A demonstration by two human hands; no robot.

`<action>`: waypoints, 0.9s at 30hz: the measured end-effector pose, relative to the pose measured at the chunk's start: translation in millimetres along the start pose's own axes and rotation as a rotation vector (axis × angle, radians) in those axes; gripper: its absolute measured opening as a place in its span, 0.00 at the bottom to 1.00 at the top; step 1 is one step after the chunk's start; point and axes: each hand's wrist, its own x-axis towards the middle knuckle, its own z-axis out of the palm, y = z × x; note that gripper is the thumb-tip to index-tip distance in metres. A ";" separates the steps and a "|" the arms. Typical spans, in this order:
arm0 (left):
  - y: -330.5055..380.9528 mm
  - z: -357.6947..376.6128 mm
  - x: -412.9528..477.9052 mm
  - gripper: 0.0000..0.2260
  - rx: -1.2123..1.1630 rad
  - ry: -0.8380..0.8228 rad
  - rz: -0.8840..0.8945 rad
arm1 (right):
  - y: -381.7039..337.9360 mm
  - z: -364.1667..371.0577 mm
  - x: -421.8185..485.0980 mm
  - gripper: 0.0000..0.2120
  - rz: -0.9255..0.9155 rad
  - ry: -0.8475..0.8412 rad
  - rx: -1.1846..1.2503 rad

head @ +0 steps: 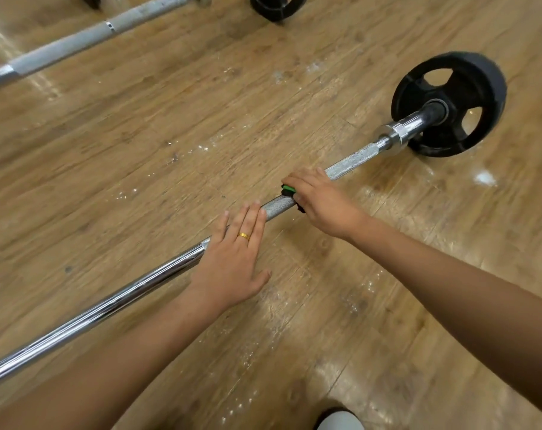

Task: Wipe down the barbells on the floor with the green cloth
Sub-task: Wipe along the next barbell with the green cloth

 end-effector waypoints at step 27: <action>66.6 -1.8 -58.1 0.46 -0.071 -0.020 0.170 | -24.6 14.6 -88.4 0.14 0.091 0.106 0.065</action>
